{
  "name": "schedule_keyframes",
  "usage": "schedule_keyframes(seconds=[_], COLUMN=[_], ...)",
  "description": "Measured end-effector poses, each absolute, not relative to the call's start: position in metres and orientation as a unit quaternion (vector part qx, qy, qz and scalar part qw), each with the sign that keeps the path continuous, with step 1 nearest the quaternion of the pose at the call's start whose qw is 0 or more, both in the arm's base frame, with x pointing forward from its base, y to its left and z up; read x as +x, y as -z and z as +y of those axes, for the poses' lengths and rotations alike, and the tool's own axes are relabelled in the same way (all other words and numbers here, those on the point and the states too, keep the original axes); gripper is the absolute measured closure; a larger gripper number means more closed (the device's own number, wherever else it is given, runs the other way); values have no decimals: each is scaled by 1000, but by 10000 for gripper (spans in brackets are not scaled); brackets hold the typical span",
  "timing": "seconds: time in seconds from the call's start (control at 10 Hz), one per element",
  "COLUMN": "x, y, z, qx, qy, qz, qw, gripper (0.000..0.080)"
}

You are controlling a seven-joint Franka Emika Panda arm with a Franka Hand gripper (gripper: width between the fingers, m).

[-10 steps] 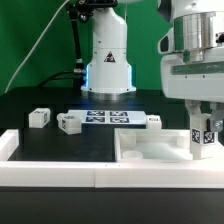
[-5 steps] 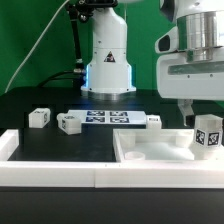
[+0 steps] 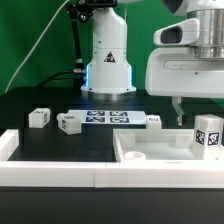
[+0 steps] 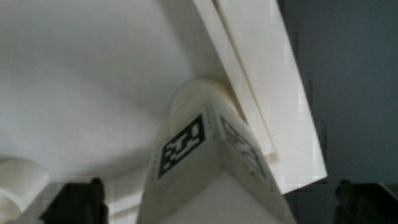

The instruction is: Assemble one leg

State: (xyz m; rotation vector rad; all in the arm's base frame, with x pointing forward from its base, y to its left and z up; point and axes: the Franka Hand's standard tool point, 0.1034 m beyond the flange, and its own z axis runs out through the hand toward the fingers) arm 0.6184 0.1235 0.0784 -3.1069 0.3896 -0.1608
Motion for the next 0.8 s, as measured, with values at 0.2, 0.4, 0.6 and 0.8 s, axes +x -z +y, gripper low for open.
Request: schedule_keyframes(seconds=[0.2, 0.4, 0.6, 0.8], x=[619, 621, 621, 621], y=[-79, -80, -77, -77], z=[124, 122, 112, 110], qx=[-997, -998, -988, -988], qy=[53, 59, 65, 64], qz=[55, -34, -138, -141], qw=[-3, -8, -14, -16], gripper=[151, 151, 151, 252])
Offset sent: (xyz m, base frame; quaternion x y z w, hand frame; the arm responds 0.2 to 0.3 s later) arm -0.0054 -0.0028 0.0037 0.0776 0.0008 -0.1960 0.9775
